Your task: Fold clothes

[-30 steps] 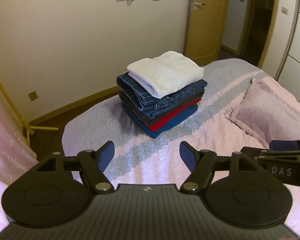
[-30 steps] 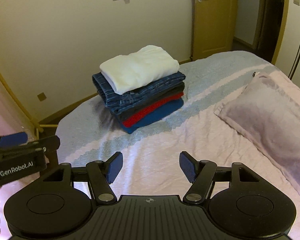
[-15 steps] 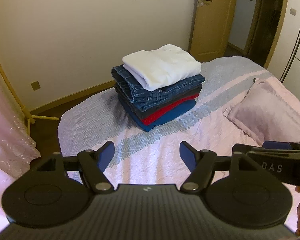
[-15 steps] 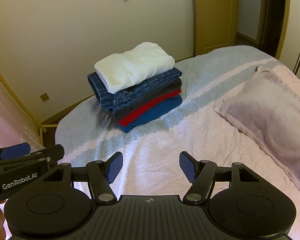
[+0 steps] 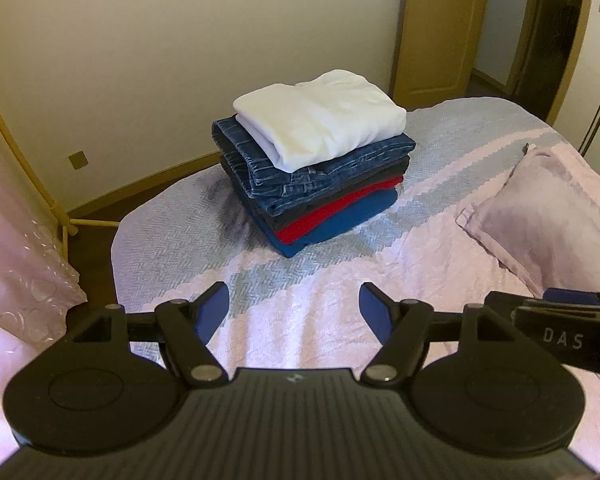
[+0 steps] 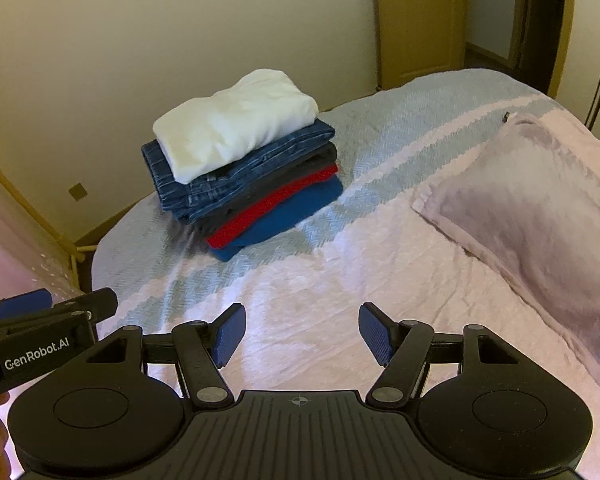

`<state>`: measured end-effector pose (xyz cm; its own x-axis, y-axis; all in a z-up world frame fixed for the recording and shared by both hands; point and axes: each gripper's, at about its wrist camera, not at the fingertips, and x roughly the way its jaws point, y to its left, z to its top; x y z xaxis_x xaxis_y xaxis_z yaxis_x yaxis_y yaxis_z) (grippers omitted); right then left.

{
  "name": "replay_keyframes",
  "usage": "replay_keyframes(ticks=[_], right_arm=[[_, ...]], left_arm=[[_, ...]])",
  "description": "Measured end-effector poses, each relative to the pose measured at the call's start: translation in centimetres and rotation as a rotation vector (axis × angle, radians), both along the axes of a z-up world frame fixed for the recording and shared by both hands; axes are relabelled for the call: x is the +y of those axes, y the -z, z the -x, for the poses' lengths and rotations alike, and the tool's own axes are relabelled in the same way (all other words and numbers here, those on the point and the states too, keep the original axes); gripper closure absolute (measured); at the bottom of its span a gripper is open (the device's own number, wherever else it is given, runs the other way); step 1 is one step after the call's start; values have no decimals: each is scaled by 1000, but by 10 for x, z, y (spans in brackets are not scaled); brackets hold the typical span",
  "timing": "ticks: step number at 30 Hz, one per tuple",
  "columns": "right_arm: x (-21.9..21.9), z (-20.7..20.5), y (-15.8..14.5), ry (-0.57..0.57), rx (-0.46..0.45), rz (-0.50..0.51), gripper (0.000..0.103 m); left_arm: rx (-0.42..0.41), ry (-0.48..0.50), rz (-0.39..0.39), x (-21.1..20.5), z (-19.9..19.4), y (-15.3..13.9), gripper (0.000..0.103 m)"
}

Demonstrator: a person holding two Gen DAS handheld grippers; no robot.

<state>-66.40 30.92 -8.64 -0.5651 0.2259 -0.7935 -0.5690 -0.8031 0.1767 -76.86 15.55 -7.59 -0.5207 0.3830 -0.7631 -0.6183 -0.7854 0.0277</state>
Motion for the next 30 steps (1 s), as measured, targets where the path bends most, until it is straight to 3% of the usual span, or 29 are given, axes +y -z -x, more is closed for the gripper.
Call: replay_keyframes(ticks=[11,30], right_arm=[[35,12,11,4,4,25,37],[57,39,39,-37,-50,30,37]], left_arm=[[19,-35,26,26,16,8,34],[-1,-62,51,44,36,25,34]])
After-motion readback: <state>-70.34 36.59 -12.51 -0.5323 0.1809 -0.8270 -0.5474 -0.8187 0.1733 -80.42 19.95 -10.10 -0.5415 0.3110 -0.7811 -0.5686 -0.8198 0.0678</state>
